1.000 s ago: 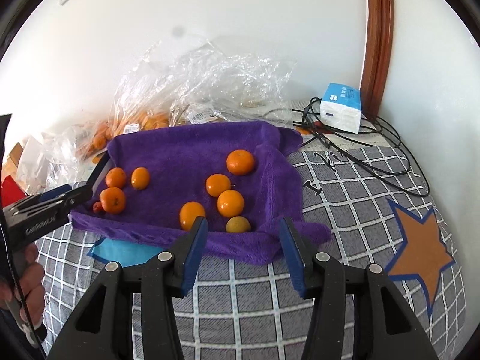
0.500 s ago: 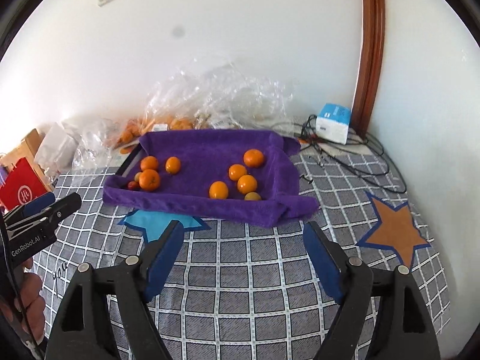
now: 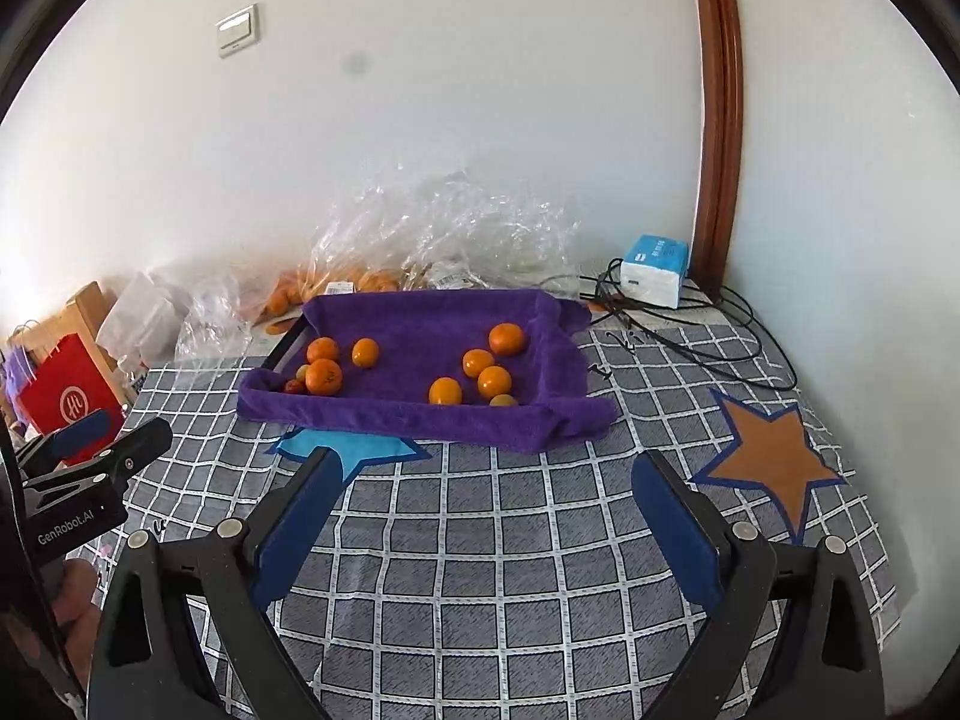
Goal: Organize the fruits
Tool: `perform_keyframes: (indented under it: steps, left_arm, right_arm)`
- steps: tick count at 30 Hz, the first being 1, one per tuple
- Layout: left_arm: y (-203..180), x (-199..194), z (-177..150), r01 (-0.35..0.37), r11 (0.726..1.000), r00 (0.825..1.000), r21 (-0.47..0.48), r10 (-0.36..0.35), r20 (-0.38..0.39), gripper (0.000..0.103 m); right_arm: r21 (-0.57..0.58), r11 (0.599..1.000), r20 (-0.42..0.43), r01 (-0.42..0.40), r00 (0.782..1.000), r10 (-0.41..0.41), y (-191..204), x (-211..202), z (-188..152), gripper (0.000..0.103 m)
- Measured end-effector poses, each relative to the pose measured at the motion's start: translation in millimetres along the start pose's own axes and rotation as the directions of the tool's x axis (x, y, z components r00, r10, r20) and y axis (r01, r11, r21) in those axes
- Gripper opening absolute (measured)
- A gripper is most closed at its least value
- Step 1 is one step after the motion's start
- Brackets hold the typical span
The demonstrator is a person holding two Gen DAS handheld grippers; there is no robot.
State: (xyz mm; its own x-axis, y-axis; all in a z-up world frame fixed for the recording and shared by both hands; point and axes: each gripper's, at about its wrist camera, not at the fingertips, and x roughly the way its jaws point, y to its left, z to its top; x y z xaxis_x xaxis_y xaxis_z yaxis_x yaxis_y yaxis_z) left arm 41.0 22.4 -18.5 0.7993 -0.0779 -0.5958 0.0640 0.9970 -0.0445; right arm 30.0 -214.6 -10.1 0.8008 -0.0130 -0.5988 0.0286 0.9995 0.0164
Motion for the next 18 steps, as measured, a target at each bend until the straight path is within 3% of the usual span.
perform_keyframes:
  steps: [18]
  left_arm:
    - [-4.6, -8.0, 0.2, -0.020, 1.000, 1.000, 0.009, 0.020, 0.010, 0.091]
  right_arm:
    - [0.000, 1.000, -0.016, 0.000, 1.000, 0.000, -3.0, -2.0, -5.5, 0.096]
